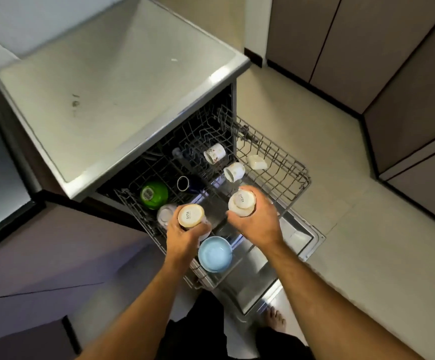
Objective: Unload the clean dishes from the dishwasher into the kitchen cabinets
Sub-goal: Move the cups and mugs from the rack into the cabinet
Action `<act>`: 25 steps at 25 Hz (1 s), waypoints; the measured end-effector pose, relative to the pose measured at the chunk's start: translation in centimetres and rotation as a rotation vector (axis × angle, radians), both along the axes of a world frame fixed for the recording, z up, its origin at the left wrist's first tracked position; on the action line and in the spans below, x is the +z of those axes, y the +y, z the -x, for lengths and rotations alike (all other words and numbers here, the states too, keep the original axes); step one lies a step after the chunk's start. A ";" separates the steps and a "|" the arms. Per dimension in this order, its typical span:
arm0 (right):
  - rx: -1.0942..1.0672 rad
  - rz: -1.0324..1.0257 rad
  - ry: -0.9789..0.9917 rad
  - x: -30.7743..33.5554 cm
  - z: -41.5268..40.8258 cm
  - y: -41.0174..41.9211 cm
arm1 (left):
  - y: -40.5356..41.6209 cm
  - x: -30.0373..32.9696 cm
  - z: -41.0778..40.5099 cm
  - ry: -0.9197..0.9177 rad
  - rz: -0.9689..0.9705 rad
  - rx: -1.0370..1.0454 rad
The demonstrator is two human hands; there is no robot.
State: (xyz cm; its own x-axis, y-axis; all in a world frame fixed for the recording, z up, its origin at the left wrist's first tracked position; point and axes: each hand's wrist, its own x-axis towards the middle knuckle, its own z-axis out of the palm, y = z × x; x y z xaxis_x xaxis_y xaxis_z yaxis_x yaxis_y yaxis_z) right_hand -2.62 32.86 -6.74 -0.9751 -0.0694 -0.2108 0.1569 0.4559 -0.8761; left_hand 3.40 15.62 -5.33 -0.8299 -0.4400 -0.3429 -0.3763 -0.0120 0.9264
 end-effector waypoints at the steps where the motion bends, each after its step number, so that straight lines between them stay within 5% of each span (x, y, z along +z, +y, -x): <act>1: 0.031 -0.008 0.023 1.3 -0.1 0.7 | 0.5 1.0 -0.5 0.020 -0.005 0.015; 11: 0.353 0.013 0.216 14.2 -2.2 -1.4 | -0.5 12.7 -6.1 0.292 0.170 0.212; 25: 0.588 0.176 0.423 25.2 -15.4 -24.2 | -19.7 22.9 -23.0 0.465 0.326 0.458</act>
State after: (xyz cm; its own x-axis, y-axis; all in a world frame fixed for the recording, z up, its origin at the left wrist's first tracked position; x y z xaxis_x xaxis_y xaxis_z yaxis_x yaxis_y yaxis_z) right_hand 12.76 8.70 18.49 -0.7620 -0.6029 0.2364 -0.4362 0.2080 -0.8755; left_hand 26.43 -4.11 17.60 -0.5661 -0.7977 0.2079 0.0333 0.2298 0.9727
